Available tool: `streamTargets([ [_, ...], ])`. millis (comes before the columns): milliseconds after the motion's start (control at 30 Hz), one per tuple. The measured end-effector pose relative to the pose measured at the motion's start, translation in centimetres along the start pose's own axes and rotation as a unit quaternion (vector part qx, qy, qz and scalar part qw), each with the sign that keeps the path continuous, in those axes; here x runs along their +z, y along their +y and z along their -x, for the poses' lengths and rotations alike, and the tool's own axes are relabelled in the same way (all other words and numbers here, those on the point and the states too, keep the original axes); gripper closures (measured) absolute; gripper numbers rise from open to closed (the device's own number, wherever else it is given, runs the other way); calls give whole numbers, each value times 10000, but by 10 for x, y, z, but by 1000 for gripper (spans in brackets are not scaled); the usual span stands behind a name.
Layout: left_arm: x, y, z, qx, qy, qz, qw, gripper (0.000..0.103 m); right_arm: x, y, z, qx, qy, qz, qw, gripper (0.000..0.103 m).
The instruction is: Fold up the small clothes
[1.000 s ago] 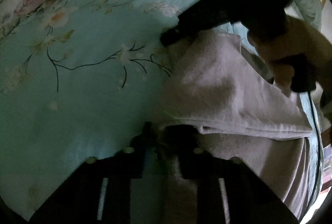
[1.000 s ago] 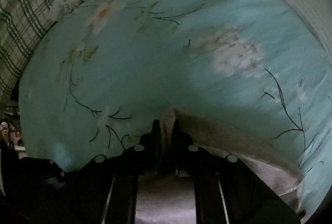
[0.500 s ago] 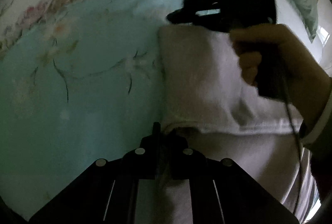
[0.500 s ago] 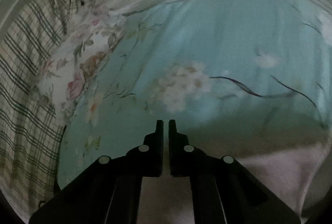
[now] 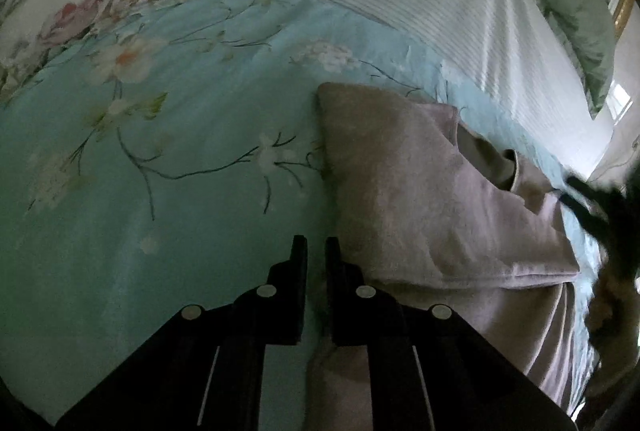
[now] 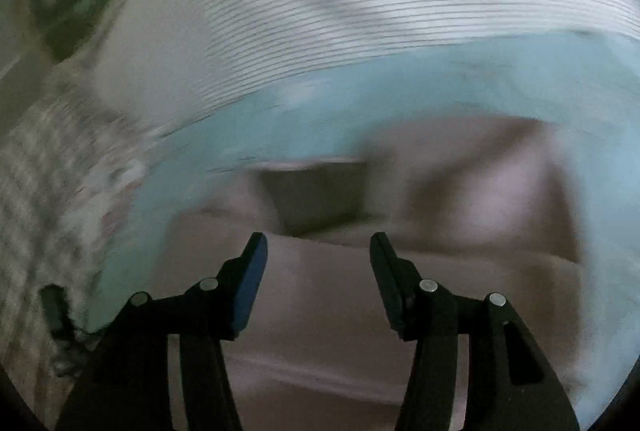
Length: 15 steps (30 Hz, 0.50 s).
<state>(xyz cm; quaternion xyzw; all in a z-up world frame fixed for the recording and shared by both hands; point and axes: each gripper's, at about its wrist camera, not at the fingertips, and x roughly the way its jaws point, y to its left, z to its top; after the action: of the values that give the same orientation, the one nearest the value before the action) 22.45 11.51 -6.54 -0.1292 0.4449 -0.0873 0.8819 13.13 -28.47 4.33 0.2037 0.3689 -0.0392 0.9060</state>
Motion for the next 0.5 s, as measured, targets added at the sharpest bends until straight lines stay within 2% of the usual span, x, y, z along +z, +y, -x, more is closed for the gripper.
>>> streamTargets([
  [33,2,-2,-4,19,10,-17,10000,90,-5,-25,15,-217,-132,-248,9994,48],
  [133,10,-5,-15,81,86,1,9999,82,-13,-67,35,-548,-220,-619,9963,48],
  [200,14,-4,-19,59,141,74,9999,79,-16,-80,39,-622,-196,-699,9954,48],
  [367,22,-2,-22,110,131,206,9996,67,-19,-74,23,-484,-6,-518,9975,48],
  [500,25,-5,-25,201,179,142,9995,66,-16,-69,0,-554,255,-248,9978,51],
])
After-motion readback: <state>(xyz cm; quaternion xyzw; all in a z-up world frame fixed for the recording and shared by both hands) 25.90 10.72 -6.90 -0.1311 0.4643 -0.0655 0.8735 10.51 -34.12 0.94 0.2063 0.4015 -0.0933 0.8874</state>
